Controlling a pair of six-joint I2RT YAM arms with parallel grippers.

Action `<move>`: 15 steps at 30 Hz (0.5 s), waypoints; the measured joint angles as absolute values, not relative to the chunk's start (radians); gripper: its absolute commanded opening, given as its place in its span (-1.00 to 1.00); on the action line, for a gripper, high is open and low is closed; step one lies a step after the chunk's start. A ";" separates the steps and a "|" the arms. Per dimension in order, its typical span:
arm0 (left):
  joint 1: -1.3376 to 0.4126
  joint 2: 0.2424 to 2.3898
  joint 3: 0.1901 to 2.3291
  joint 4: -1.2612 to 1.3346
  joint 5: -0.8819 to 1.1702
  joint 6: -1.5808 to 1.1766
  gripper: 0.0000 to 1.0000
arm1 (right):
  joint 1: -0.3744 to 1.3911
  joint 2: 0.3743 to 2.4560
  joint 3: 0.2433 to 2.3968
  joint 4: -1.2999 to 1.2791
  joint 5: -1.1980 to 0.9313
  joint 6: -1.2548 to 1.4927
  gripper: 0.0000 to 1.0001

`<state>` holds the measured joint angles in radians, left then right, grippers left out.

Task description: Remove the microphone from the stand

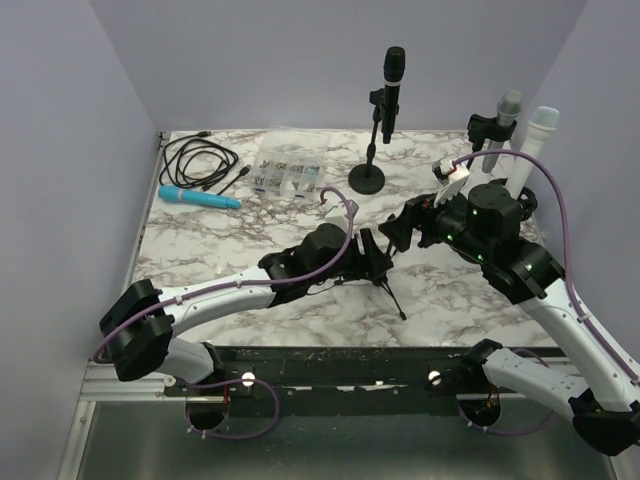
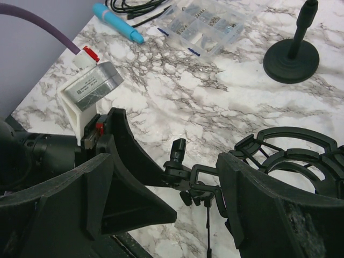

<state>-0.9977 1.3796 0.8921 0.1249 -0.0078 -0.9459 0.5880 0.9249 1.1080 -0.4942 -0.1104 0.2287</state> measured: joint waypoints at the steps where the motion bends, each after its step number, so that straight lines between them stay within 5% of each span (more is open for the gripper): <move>1: -1.013 1.384 0.909 0.094 -0.036 -0.931 0.22 | 0.588 0.925 1.108 -0.494 -0.110 0.230 0.72; 9: -1.023 1.512 1.010 -0.013 -0.103 -0.918 -0.24 | 0.588 0.925 1.108 -0.493 -0.110 0.241 0.72; 15: -1.026 1.549 1.049 -0.028 -0.102 -0.925 -0.27 | 0.588 0.925 1.108 -0.492 -0.111 0.246 0.72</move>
